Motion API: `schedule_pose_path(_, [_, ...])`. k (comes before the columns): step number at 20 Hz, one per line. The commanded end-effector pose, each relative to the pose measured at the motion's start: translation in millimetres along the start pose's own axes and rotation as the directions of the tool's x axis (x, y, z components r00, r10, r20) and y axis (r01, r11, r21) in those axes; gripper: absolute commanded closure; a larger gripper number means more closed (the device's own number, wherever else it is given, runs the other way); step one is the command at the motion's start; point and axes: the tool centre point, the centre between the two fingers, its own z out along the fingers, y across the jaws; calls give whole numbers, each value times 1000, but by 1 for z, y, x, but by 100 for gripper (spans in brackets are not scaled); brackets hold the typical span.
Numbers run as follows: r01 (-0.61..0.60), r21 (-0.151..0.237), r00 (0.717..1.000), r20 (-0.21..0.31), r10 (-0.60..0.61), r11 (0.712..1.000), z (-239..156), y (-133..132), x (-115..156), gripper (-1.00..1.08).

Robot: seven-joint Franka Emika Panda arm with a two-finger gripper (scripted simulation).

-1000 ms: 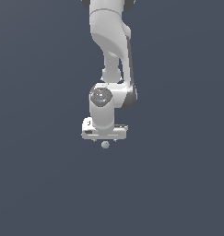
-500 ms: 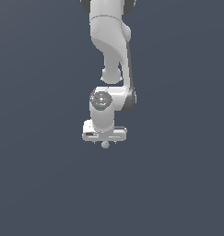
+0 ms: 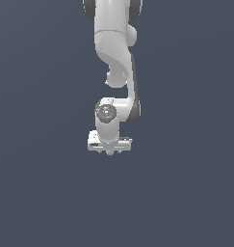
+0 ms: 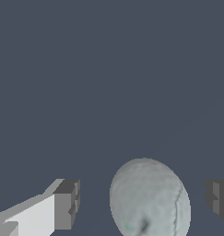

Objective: Pick up the object and move it to a goal position.

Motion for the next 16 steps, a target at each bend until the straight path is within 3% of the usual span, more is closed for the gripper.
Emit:
schedule_pose_path(1, [0,0,1000,-2,0,1000,1,0,1,108])
schedule_pose_path(16, [0,0,1000,-2,0,1000,-7,3,1,108])
